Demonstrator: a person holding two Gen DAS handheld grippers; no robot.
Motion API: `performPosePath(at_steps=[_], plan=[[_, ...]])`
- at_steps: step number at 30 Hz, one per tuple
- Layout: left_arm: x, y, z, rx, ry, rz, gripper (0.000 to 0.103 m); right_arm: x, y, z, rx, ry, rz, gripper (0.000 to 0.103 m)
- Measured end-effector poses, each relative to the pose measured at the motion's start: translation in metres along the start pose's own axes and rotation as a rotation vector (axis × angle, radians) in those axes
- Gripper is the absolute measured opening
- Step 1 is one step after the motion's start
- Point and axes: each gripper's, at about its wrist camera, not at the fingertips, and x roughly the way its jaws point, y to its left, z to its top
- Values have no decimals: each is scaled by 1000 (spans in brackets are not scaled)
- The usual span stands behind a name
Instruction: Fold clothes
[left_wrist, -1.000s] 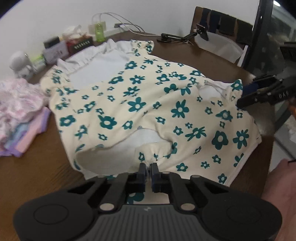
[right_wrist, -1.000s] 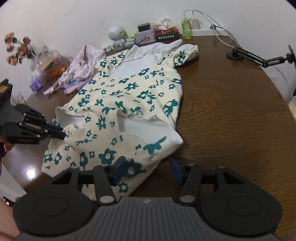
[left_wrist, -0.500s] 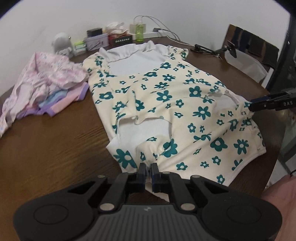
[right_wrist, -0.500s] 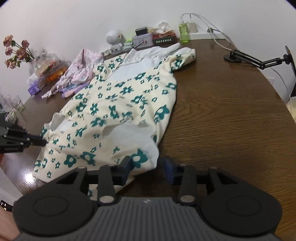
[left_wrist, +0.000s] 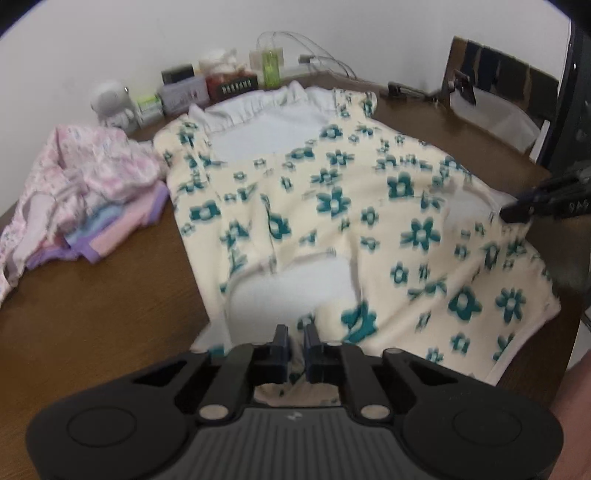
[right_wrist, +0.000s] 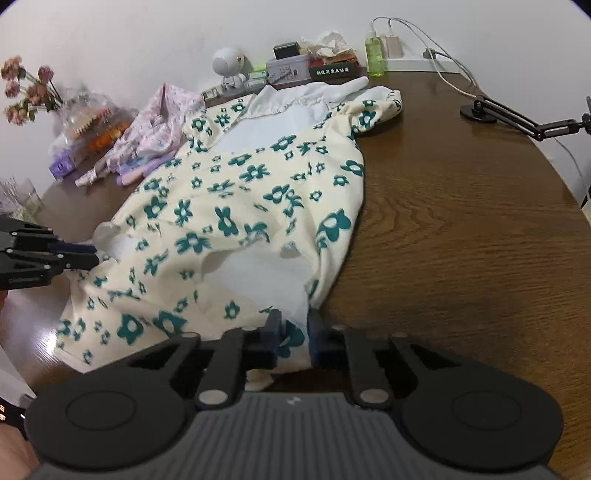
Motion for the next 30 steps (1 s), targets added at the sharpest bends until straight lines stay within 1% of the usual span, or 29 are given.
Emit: performPosePath(at_steps=[2,5,9,12,13,14,15,16,17,18,19,21,23,24,25,27,30], plan=[[-2,-2,-3,2,10,-11,7,-4,1,-2,-24,19,-9,11],[-6,-13,-8,30,13,-43,7,-10,4,-3,-57,53,-32,11],[-8,-33,-12,62,10,-92,7,-19,-6,-2,-58,71,-87,10],[-8,-38,-11,63,6,-105,8,-22,-13,-1,-50,78,-111,11],[-8,-38,-10,57,4,-110,9,-24,-13,-1,-50,78,-104,12],[-10,-33,-7,36,-6,-125,9,-24,-11,5,-62,66,-96,17],[-14,-27,-5,7,-27,-143,12,-24,-9,12,-77,52,-88,22],[-20,-22,-1,-24,-56,-161,21,-24,-6,18,-92,38,-79,27],[-26,-17,4,-51,-87,-174,27,-23,-3,25,-107,24,-71,33],[-31,-14,11,-63,-121,-173,37,-23,-1,32,-123,10,-63,34],[-33,-17,18,-57,-144,-160,38,-23,2,39,-138,-5,-55,34],[-31,-26,34,-13,-167,-130,36,-23,7,53,-168,-33,-38,34],[-20,-36,49,36,-160,-115,36,-22,12,67,-199,-61,-22,34],[-13,-41,57,57,-153,-107,33,-22,15,74,-214,-75,-14,32],[-4,-44,62,66,-136,-98,29,-12,20,81,-238,-63,-12,30],[13,-46,68,76,-96,-89,25,16,27,94,-280,-19,-13,29],[38,-48,63,80,-35,-74,25,48,32,99,-329,38,-17,29]])
